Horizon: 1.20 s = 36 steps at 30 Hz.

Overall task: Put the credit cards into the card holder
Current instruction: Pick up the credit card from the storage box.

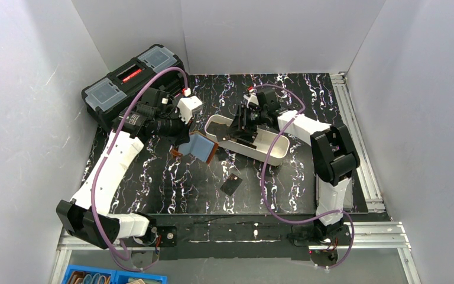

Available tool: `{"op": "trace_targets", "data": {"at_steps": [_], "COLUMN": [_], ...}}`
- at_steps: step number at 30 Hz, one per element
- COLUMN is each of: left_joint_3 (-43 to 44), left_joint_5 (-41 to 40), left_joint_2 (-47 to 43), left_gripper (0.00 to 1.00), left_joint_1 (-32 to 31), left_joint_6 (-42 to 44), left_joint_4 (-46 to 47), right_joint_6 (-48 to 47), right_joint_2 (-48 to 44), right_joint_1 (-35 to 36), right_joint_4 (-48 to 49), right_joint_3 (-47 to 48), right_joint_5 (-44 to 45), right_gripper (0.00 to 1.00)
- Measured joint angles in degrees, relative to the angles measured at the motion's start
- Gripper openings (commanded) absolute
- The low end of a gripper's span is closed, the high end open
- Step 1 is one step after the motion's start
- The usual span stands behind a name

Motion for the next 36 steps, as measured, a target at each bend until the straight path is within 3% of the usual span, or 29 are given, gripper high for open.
{"op": "trace_targets", "data": {"at_steps": [18, 25, 31, 36], "left_joint_3": [0.0, 0.0, 0.0, 0.1], "left_joint_5": [0.0, 0.0, 0.0, -0.4], "left_joint_2": [0.0, 0.0, 0.0, 0.0], "left_gripper": [0.0, 0.0, 0.0, 0.0], "left_joint_1": [0.0, 0.0, 0.0, 0.0], "left_joint_6": [-0.2, -0.2, -0.3, -0.6], "left_joint_4": [0.0, 0.0, 0.0, 0.0], "right_joint_6": [3.0, 4.2, 7.1, 8.8], "right_joint_2": [1.5, 2.6, 3.0, 2.5], "right_joint_1": [1.5, 1.7, 1.6, 1.7], "right_joint_4": [4.1, 5.5, 10.7, 14.9], "right_joint_3": [-1.4, -2.2, -3.8, -6.2], "right_joint_5": [0.0, -0.1, -2.4, -4.3], "right_gripper": [0.46, 0.28, 0.02, 0.01]}}
